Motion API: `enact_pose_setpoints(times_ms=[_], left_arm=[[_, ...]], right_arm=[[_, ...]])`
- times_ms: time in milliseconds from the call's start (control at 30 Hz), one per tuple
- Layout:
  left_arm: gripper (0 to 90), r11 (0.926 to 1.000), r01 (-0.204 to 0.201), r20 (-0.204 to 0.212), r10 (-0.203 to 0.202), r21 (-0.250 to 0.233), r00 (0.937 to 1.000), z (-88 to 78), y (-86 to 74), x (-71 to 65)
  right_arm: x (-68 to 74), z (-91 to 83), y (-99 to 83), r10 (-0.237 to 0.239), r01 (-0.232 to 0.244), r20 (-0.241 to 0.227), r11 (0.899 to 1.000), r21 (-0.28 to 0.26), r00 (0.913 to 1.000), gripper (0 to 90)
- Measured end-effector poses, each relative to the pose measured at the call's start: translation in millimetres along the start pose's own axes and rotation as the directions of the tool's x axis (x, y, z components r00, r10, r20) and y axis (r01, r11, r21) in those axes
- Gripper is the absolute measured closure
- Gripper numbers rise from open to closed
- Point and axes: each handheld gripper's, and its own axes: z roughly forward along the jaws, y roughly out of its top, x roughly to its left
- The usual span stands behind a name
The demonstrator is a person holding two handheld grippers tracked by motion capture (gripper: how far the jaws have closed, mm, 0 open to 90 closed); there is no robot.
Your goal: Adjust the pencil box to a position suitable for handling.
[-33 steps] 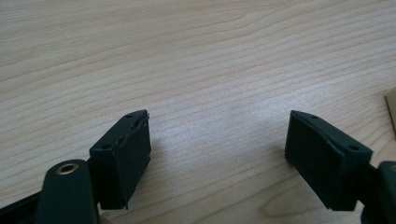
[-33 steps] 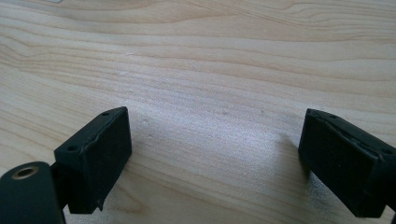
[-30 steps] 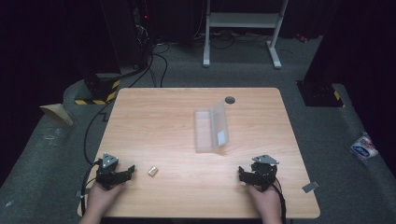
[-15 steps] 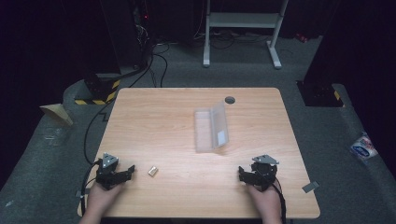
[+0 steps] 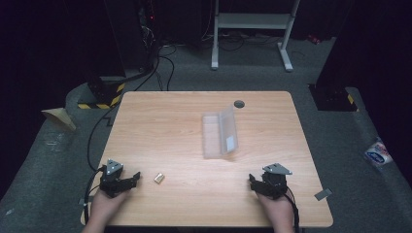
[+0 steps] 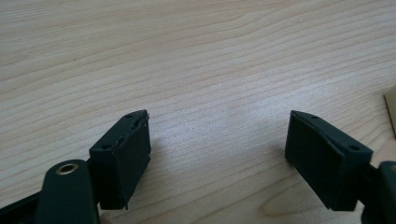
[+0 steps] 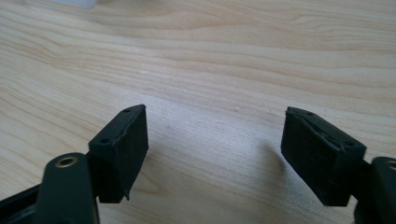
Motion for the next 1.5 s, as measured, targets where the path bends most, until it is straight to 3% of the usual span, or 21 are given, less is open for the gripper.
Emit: enact_pose_setpoints(times_ms=[400, 600, 833, 1000, 1233, 1500], left_arm=[[22.5, 1.0000, 0.002, 0.003, -0.002, -0.003, 1.0000, 0.6, 0.2, -0.2], [22.5, 1.0000, 0.002, 0.005, -0.002, -0.004, 1.0000, 0.7, 0.2, -0.2], [22.5, 1.0000, 0.002, 0.005, -0.002, -0.004, 1.0000, 0.7, 0.2, -0.2], [22.5, 1.0000, 0.001, 0.004, -0.001, -0.003, 1.0000, 0.6, 0.2, -0.2], [22.3, 1.0000, 0.000, 0.005, 0.000, -0.003, 1.0000, 0.6, 0.3, -0.1], [22.2, 1.0000, -0.004, 0.007, 0.004, -0.002, 1.0000, 0.6, 0.4, 0.1]], right_arm=[[27.6, -5.0, 5.7, -0.027, 0.023, -0.068, 0.998, -0.058, 0.9973, 38.8], [47.0, -9.9, 11.7, -0.049, 0.037, -0.119, 0.994, -0.101, 0.9917, 44.3], [68.1, -10.3, 27.2, -0.059, 0.038, -0.189, 0.993, -0.116, 0.9801, 48.1], [75.8, -4.2, 39.8, -0.051, 0.025, -0.204, 0.991, -0.130, 0.9777, 48.6], [96.0, 22.6, 72.1, -0.074, 0.048, -0.202, 0.990, -0.129, 0.9766, 50.8], [114.3, 52.6, 92.2, -0.087, 0.069, -0.197, 0.993, -0.100, 0.9765, 55.8]])
